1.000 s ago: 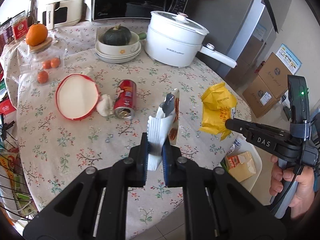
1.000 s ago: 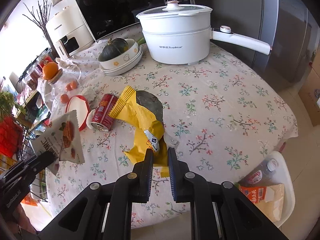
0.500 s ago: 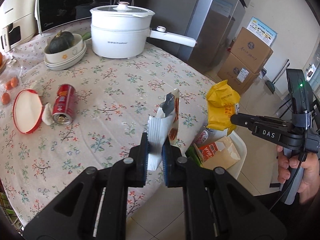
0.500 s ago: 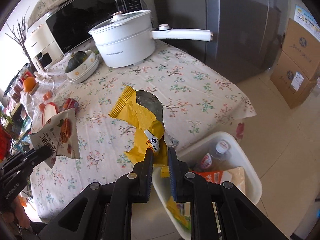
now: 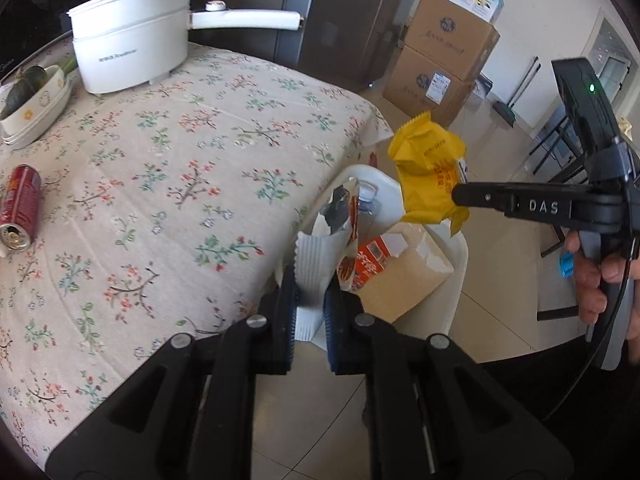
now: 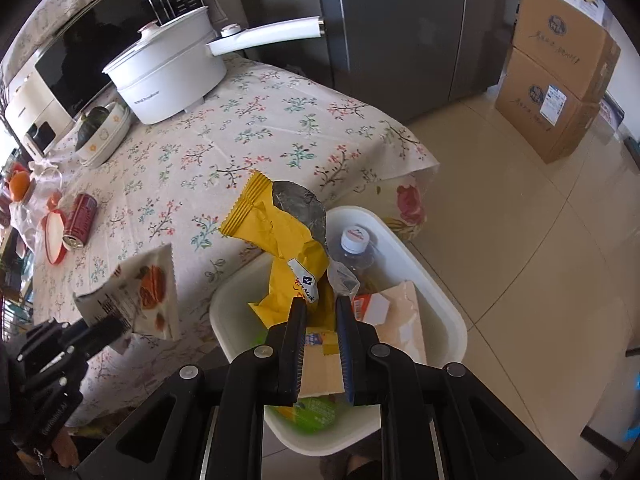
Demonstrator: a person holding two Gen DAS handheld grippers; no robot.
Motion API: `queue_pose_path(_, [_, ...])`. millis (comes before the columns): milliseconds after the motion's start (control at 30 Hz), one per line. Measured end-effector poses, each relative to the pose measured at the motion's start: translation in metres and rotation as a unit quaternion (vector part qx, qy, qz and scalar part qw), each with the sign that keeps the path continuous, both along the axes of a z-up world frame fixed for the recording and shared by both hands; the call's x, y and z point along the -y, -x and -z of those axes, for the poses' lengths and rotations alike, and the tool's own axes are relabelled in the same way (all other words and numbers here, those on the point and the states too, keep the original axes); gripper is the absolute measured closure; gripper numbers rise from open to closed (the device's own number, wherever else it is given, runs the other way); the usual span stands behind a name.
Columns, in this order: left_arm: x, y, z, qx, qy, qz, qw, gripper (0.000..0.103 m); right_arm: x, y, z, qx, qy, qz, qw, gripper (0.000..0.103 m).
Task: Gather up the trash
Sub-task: 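Carry the white wrapper and yellow bag with both tools over the white bin, then open both tools to drop the wrapper and yellow bag into the bin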
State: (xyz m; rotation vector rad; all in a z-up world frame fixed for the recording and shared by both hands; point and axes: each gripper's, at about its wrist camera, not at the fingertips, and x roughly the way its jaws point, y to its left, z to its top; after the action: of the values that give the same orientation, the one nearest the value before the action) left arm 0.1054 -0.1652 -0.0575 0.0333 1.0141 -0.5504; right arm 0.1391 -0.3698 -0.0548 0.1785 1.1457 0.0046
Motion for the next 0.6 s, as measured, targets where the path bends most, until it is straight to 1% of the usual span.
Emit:
queue_pose_path(167, [0.02,0.004,0.018,-0.009,-0.008,0.018,0.9998,0.089,0.017,0.009,0.012,-0.015,0.003,0.012,1.0,0.087])
queue_pose_path(400, [0.032,0.002,0.028,-0.003,-0.005,0.031,0.9995,0.089,0.034,0.016,0.02,-0.025,0.005,0.025,0.999,0.086])
queue_pose_path(433, [0.033,0.002,0.029,-0.004,-0.005,0.033,0.9994,0.088,0.036,0.016,0.02,-0.026,0.005,0.026,0.999,0.086])
queue_pose_path(500, [0.035,0.001,0.029,0.003,-0.012,0.035,0.9993,0.087,0.039,0.017,0.021,-0.027,0.006,0.028,0.999,0.086])
queue_pose_path(567, [0.036,0.003,0.027,0.014,-0.021,0.036,0.999,0.08,0.04,0.018,0.022,-0.03,0.007,0.03,0.999,0.086])
queue_pose_path(600, [0.036,0.004,0.026,0.02,-0.028,0.035,0.9988,0.074,0.041,0.018,0.023,-0.031,0.008,0.03,0.999,0.086])
